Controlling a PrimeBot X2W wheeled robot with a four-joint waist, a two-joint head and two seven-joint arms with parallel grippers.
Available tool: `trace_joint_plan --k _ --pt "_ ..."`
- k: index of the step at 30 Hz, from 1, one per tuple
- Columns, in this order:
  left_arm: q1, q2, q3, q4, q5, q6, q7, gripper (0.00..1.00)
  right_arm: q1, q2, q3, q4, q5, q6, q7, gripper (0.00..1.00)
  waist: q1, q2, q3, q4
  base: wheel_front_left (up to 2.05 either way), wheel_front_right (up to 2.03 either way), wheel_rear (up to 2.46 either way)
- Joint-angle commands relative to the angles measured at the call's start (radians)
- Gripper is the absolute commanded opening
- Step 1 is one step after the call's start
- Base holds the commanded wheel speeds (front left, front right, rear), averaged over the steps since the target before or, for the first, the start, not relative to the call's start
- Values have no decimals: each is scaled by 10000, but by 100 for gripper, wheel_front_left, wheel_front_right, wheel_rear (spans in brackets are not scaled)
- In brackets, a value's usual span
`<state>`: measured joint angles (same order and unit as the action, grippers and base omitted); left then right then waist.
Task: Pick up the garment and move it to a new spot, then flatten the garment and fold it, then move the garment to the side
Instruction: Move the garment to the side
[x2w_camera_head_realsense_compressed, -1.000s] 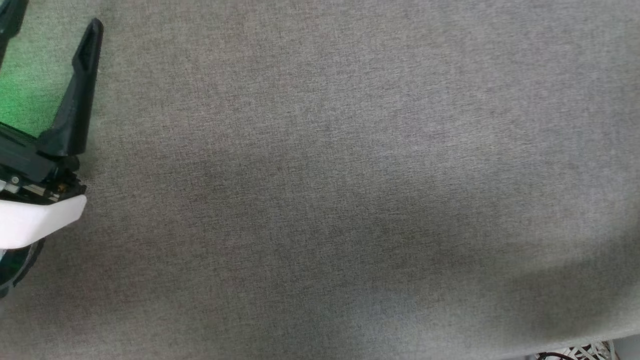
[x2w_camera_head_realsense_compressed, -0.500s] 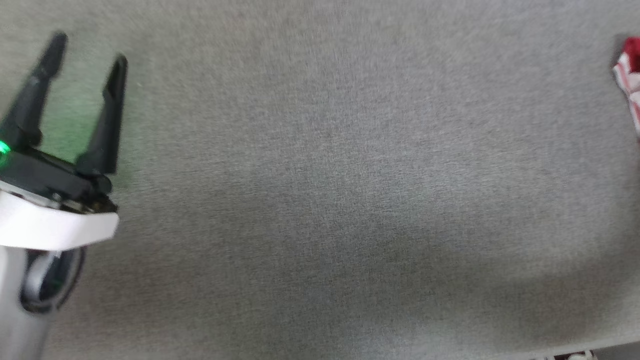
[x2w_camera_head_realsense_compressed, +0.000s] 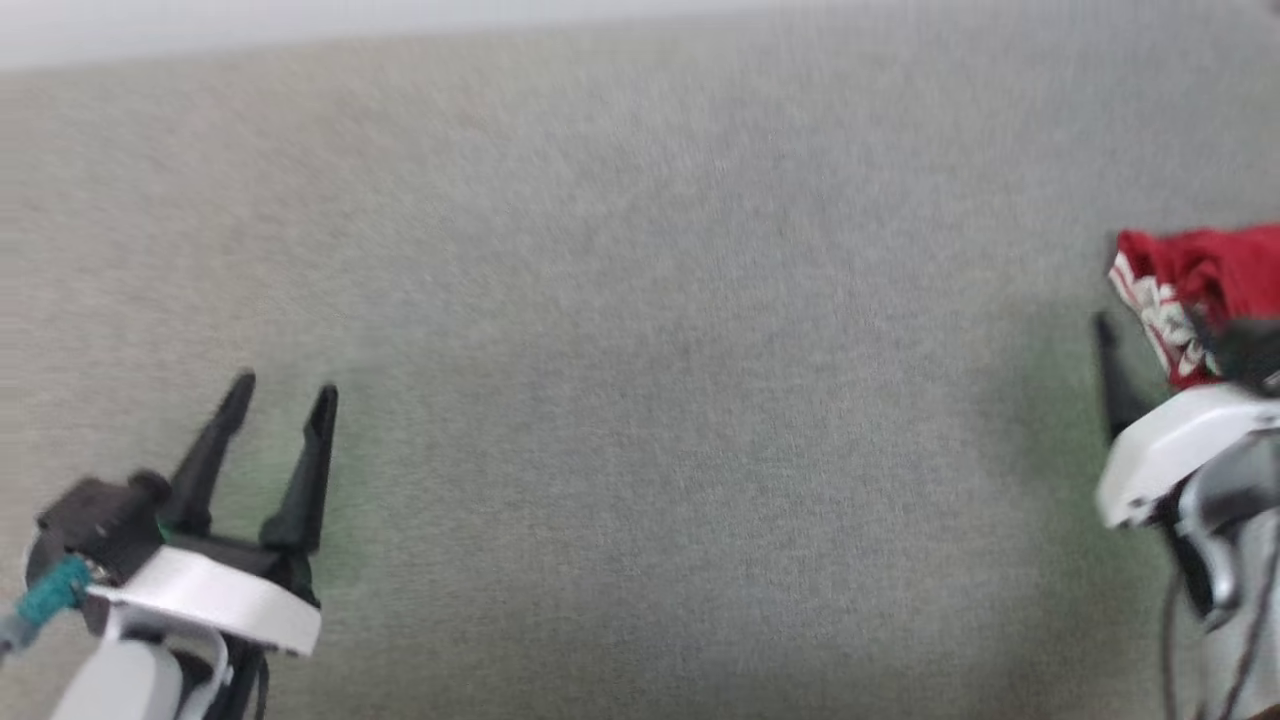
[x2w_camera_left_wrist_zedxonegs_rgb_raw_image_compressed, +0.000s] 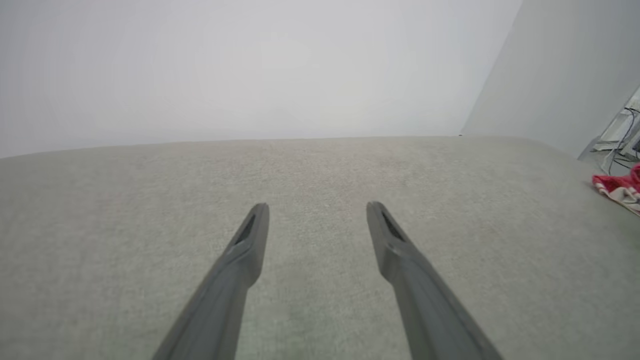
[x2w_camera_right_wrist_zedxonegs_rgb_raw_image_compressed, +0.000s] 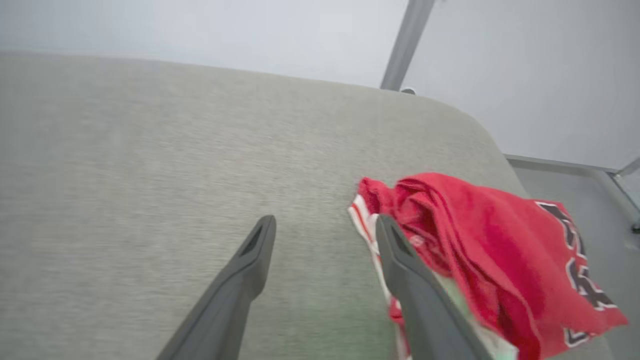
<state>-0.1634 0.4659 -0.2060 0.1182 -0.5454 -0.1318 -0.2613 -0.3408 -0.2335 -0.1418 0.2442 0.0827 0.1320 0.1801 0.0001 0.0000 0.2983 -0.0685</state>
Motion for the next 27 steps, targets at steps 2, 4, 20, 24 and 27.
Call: trace_joint_plan --k 2,4,20,24,27 --pt "441 -220 32 385 66 26 -51 100 406 231 529 355 282 -28 -947 100 -1 0 -1263 562 0 0 0" --pt "565 -273 48 491 90 26 -51 100 517 352 742 458 391 -26 -1253 100 -1 0 -1397 612 0 0 0" --pt "2077 -1027 1029 484 206 26 -51 100 1897 1159 1568 580 1601 -25 -3985 100 -1 0 -2664 1092 0 0 0" --pt "2543 -1125 1208 178 362 26 -51 100 2516 1254 991 117 1700 -25 -3933 100 -1 0 -2780 1196 0 0 0" --pt "2852 -1191 1390 -68 434 26 -49 100 3009 1335 683 -361 1596 -25 -3807 100 -1 0 -2773 1261 0 0 0"
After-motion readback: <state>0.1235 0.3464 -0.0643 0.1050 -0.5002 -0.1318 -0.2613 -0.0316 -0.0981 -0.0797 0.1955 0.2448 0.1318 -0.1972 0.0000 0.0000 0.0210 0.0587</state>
